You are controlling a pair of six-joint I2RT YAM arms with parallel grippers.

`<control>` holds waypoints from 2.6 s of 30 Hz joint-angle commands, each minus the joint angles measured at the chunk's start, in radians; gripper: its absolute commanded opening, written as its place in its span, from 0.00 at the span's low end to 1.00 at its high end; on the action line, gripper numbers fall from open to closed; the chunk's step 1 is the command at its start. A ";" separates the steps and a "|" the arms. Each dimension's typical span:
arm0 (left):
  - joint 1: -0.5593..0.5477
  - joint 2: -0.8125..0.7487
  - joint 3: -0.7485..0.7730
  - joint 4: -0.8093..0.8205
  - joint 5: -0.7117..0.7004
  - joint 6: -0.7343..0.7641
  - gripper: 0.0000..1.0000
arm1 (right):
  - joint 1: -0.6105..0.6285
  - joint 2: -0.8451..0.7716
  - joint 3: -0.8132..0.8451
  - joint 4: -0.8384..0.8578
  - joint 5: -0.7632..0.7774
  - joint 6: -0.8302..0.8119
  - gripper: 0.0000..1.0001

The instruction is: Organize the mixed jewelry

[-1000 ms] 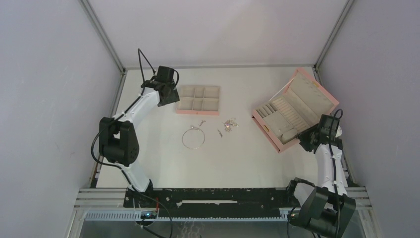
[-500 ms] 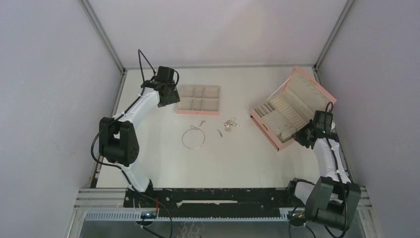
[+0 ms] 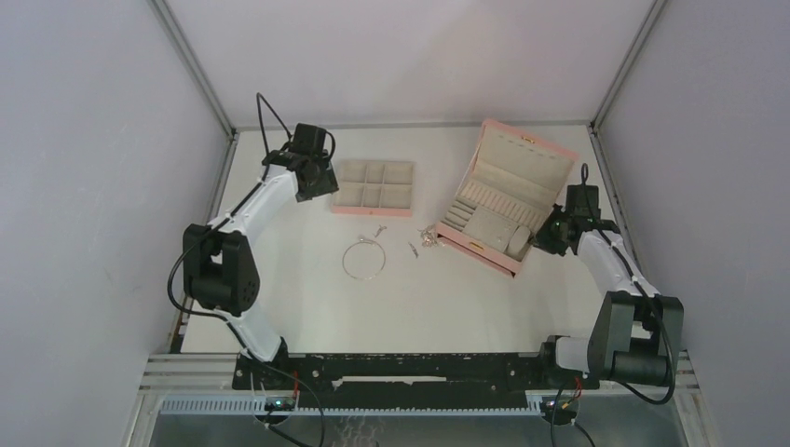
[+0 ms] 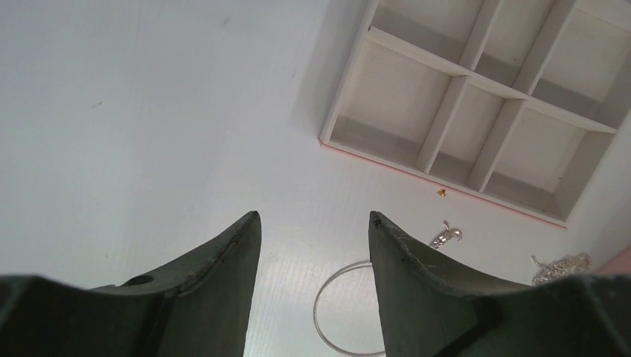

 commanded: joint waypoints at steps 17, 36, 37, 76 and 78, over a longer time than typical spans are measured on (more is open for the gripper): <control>-0.002 -0.177 -0.030 -0.046 0.032 0.018 0.62 | -0.152 0.014 0.115 0.025 0.079 -0.051 0.46; -0.404 -0.131 -0.002 -0.008 -0.035 0.109 0.79 | 0.241 -0.264 0.201 -0.127 0.265 0.013 0.64; -0.434 -0.091 0.009 0.015 -0.036 0.111 0.79 | 0.226 -0.266 0.202 -0.126 0.262 0.008 0.65; -0.538 0.559 0.402 -0.058 0.097 -0.035 0.41 | -0.050 -0.380 0.182 -0.223 0.103 -0.048 0.66; -0.538 0.544 0.400 -0.058 0.088 -0.030 0.34 | -0.051 -0.383 0.181 -0.221 0.103 -0.047 0.66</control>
